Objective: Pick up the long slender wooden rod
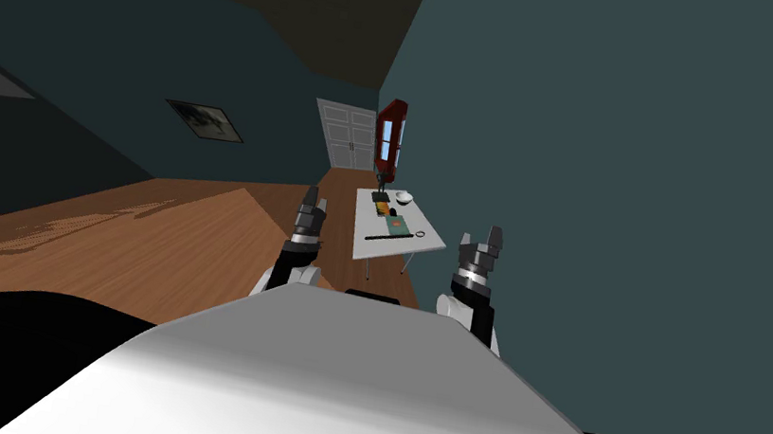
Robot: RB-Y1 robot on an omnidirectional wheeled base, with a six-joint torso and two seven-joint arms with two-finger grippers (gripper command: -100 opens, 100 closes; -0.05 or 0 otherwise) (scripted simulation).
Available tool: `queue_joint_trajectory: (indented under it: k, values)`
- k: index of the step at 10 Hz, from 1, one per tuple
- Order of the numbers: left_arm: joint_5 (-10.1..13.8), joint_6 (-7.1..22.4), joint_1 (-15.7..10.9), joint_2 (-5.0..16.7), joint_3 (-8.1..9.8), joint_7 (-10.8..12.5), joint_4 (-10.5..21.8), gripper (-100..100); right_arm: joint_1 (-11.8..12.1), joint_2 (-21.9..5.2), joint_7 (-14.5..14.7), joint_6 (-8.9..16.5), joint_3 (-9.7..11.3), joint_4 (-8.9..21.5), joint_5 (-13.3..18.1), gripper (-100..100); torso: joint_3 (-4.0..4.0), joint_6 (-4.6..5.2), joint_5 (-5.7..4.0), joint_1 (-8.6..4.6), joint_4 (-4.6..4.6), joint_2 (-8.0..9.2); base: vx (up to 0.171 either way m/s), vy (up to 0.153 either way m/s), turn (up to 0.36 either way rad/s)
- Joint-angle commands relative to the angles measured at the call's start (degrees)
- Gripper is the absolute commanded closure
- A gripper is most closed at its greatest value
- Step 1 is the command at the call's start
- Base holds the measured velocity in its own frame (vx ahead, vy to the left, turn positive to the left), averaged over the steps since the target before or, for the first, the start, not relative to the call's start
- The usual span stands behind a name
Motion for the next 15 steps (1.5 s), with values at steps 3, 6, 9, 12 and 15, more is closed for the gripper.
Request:
queue_joint_trajectory:
  k: [3, 6, 9, 12, 15]
  values:
    - [0.0, 0.0, 0.0, 0.0, 0.0, 0.0, 0.0, 0, 0.4, -5.3, 1.5, 0.5, -0.5, 2.0, 1.5, -100, 0.05, 0.0, 0.02, 0.12, 0.02, 0.09, -0.026, 0.046, -0.022]
    - [0.0, 0.0, 0.0, 0.0, -0.01, 0.0, 0.0, 0, 1.4, -9.4, 4.4, 1.1, -1.6, 5.3, 4.3, -100, 0.11, 0.0, 0.09, 0.43, 0.04, 0.19, -0.049, 0.125, -0.033]
    - [0.0, 0.0, 0.0, 0.0, -0.02, 0.0, 0.0, 0, 3.3, -12.4, 9.0, 1.4, -3.2, 10.0, 8.5, -100, 0.09, 0.0, 0.14, 0.65, 0.04, 0.15, -0.044, 0.177, -0.043]
    - [0.0, 0.0, 0.0, 0.0, -0.02, 0.0, 0.0, 0, 5.1, -14.1, 13.0, 1.4, -4.4, 13.6, 11.9, -100, 0.08, 0.0, 0.19, 0.86, 0.03, 0.14, -0.027, 0.195, -0.03]
    - [0.0, 0.0, 0.0, 0.0, -0.02, 0.0, 0.0, 0, 7.4, -15.8, 17.6, 1.0, -5.8, 17.5, 15.8, -100, 0.07, 0.01, 0.15, 0.68, 0.03, 0.12, -0.025, 0.155, -0.022]
